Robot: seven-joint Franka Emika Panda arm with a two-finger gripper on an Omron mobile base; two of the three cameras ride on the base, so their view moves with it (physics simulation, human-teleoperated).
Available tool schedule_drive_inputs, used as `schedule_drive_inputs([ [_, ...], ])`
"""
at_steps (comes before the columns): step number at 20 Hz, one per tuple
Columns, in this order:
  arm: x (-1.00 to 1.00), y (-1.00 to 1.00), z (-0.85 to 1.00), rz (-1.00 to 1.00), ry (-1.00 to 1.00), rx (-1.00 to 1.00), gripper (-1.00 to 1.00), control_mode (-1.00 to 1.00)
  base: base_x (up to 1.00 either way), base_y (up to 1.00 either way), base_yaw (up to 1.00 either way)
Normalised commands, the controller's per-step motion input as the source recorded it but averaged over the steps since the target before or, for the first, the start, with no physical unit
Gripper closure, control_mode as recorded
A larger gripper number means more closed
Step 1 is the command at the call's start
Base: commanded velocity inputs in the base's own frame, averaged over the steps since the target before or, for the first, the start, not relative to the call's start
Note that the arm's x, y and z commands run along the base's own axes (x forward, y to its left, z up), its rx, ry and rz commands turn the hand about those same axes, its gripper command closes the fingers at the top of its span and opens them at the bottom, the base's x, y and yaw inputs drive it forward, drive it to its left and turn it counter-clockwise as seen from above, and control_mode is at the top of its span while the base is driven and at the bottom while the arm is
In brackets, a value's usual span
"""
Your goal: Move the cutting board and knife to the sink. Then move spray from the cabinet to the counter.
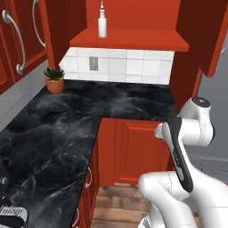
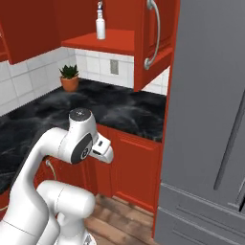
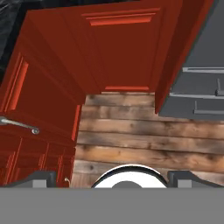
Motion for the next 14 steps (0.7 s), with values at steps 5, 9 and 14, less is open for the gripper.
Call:
schedule_drive_inputs([
  [5,0.0,0.0,0.0,0.0,0.0,0.0,-1.0,1.0,0.62,0.44,-0.1],
  [9,0.0,0.0,0.0,0.0,0.0,0.0,-1.0,1.0,0.69,0.2,-0.1],
  [14,0.0,0.0,0.0,0.0,0.0,0.0,-1.0,1.0,0.7,0.01,-0.01],
])
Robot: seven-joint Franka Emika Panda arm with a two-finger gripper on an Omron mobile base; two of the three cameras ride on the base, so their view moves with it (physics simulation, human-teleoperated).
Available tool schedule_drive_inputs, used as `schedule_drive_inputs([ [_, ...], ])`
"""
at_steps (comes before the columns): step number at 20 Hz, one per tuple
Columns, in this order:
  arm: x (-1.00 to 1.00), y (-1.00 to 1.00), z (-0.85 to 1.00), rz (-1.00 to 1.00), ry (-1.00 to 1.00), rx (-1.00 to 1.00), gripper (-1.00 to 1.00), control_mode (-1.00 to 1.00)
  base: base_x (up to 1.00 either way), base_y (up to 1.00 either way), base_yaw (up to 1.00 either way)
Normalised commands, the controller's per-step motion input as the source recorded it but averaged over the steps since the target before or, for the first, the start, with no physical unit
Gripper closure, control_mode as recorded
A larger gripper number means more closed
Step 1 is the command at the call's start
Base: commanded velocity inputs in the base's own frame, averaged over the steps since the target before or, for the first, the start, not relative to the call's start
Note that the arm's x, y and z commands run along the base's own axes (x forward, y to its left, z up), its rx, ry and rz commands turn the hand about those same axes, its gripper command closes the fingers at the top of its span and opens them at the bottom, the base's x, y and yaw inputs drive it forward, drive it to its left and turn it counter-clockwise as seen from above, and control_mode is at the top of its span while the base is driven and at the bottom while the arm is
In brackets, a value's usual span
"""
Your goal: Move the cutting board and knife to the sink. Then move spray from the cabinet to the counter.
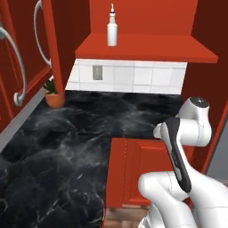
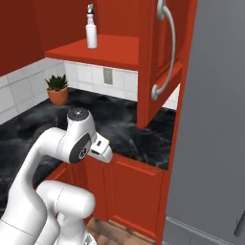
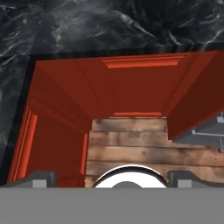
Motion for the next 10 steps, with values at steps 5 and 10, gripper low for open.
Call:
schedule_drive_inputs([
  [5,0.0,0.0,0.0,0.0,0.0,0.0,-1.0,1.0,0.72,0.08,0.0],
  [10,0.0,0.0,0.0,0.0,0.0,0.0,-1.0,1.0,0.66,0.13,0.0],
])
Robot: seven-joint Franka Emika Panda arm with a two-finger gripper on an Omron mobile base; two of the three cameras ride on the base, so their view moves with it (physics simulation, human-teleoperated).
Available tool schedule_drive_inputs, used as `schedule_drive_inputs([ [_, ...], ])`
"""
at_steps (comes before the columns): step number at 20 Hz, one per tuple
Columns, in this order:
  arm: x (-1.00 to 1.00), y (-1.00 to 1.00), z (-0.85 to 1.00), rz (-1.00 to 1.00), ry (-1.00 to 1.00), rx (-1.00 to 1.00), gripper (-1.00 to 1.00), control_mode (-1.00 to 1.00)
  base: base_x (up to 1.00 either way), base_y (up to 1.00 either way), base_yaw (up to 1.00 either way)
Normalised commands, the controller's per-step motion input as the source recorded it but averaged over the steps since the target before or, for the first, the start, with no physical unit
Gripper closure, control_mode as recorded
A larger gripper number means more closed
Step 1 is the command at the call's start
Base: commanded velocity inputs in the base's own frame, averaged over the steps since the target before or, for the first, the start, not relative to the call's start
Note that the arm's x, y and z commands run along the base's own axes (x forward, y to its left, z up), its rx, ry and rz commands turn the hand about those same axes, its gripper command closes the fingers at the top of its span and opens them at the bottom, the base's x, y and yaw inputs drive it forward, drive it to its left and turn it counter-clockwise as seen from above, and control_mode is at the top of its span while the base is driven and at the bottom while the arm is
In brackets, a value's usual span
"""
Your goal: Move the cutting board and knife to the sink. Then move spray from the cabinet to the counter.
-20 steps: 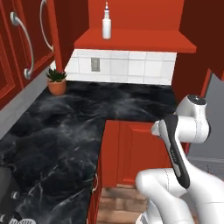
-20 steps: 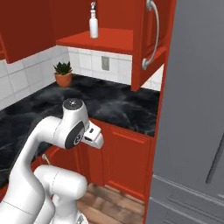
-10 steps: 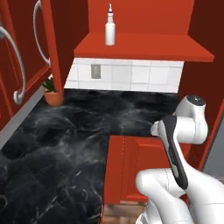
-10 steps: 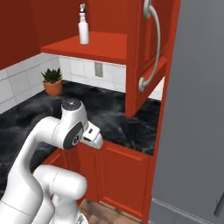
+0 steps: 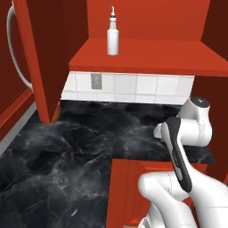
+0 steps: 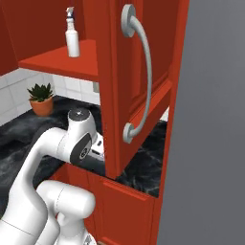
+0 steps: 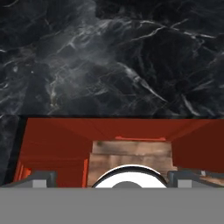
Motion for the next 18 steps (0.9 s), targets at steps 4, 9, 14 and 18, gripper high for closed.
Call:
schedule_drive_inputs([
  [4,0.0,0.0,0.0,0.0,0.0,0.0,-1.0,1.0,0.47,0.08,0.0],
  [9,0.0,0.0,0.0,0.0,0.0,0.0,-1.0,1.0,0.43,0.06,0.0],
  [14,0.0,0.0,0.0,0.0,0.0,0.0,-1.0,1.0,0.02,0.0,0.0],
  [18,0.0,0.0,0.0,0.0,0.0,0.0,-1.0,1.0,0.0,0.0,0.0],
])
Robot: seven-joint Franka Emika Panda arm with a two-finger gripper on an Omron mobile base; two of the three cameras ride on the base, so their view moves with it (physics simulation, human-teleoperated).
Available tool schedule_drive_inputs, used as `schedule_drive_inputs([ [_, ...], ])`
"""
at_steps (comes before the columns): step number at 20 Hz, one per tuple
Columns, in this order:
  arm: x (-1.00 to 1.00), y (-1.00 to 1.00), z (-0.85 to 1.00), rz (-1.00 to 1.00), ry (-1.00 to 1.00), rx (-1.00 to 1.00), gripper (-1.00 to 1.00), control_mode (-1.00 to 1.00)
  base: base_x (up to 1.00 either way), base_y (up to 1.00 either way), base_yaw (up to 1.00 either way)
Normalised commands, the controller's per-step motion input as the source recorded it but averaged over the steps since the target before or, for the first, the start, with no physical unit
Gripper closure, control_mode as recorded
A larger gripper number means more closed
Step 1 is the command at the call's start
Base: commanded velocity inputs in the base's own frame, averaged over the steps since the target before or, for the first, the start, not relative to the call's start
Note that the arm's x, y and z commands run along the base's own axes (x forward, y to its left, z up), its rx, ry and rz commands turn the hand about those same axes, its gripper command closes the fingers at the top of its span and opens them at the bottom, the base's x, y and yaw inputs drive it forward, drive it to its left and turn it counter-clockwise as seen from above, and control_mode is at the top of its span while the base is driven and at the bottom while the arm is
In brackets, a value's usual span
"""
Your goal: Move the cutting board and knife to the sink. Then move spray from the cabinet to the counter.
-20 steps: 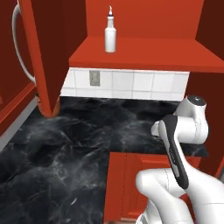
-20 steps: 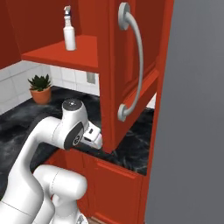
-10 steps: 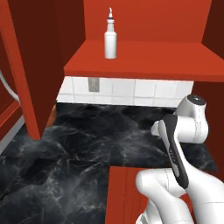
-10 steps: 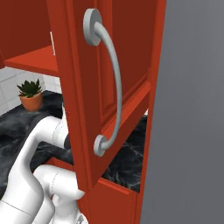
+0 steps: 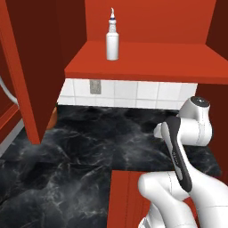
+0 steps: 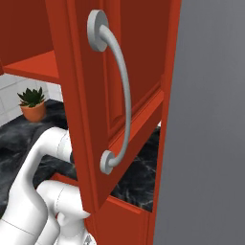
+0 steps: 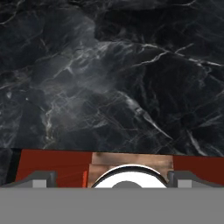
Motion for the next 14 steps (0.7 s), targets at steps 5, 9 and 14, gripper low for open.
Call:
schedule_drive_inputs([
  [5,0.0,0.0,0.0,0.0,0.0,0.0,-1.0,1.0,-0.05,0.02,0.0],
  [9,-0.03,0.18,0.15,0.05,-0.25,0.0,-1.0,-1.0,-0.02,0.04,0.01],
  [14,-0.06,0.22,0.36,0.18,-0.41,0.0,-1.0,-1.0,0.0,0.0,0.0],
])
